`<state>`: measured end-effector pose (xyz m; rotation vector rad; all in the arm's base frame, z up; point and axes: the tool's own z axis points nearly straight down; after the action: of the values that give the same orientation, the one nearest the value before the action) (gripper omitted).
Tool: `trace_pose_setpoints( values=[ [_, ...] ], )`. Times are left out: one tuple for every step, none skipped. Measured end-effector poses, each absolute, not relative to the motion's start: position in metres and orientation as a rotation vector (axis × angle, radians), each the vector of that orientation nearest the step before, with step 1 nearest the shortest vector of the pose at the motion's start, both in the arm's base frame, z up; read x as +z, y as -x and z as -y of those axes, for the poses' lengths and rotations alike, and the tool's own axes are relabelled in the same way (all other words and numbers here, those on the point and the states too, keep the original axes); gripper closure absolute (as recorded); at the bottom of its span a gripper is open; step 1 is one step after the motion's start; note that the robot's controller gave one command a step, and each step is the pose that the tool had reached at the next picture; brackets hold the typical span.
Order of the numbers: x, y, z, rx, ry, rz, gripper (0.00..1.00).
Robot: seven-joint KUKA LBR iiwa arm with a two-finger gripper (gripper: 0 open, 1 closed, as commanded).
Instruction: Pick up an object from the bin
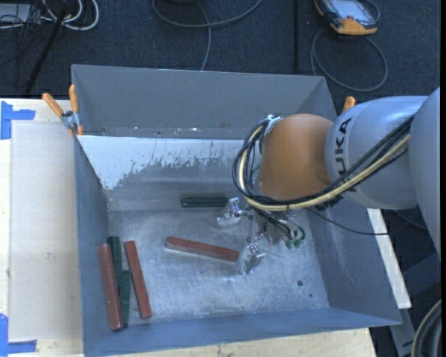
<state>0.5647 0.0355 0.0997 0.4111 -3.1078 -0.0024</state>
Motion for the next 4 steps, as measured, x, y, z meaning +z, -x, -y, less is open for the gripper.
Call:
trace_pose_setpoints(
  values=[
    [0.108,-0.557,-0.051,-0.001,-0.333,3.123,0.0],
    [0.088,-0.556,-0.074,0.0,-0.069,3.139,0.0],
    [0.078,-0.557,-0.088,0.002,-0.357,3.134,1.0],
    [0.078,-0.557,-0.088,0.002,-0.358,3.134,1.0]
  ],
)
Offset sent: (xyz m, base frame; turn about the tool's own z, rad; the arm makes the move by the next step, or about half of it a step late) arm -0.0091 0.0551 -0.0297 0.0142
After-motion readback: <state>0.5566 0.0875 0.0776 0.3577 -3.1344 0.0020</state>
